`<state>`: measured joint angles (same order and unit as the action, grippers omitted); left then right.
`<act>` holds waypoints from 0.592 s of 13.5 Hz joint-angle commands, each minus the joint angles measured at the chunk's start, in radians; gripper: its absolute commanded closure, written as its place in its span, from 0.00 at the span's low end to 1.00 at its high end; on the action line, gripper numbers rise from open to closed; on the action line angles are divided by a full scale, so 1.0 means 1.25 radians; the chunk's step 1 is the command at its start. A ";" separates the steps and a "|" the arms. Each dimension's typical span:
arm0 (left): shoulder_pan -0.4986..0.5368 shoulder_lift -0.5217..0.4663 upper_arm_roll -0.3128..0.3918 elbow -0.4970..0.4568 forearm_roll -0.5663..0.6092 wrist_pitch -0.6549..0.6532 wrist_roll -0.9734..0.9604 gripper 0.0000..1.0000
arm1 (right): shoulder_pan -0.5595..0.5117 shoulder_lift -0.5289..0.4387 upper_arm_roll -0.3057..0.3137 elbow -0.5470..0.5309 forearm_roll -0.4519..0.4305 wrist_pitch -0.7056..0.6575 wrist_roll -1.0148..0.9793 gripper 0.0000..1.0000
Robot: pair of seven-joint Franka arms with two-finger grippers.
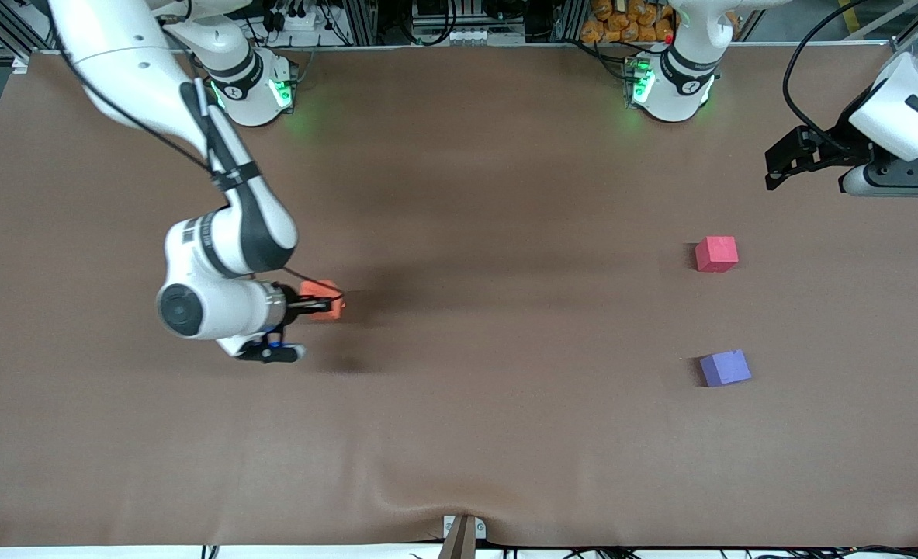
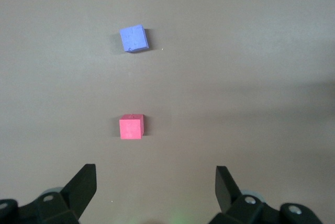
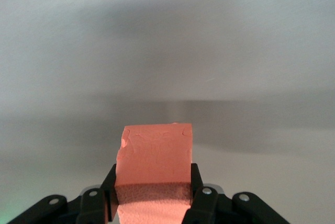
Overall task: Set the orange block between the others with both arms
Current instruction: 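Carry the orange cube toward table center while the left gripper approaches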
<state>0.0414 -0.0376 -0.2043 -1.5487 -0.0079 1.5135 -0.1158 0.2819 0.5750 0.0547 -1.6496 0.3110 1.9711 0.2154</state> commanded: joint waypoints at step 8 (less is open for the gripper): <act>-0.026 0.188 -0.026 0.034 -0.006 0.015 -0.005 0.00 | 0.266 0.033 -0.012 0.025 0.038 0.123 0.240 0.46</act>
<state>0.0238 0.1189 -0.2201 -1.5495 -0.0082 1.5238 -0.1153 0.5594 0.5828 0.0546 -1.6397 0.3394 2.0891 0.4766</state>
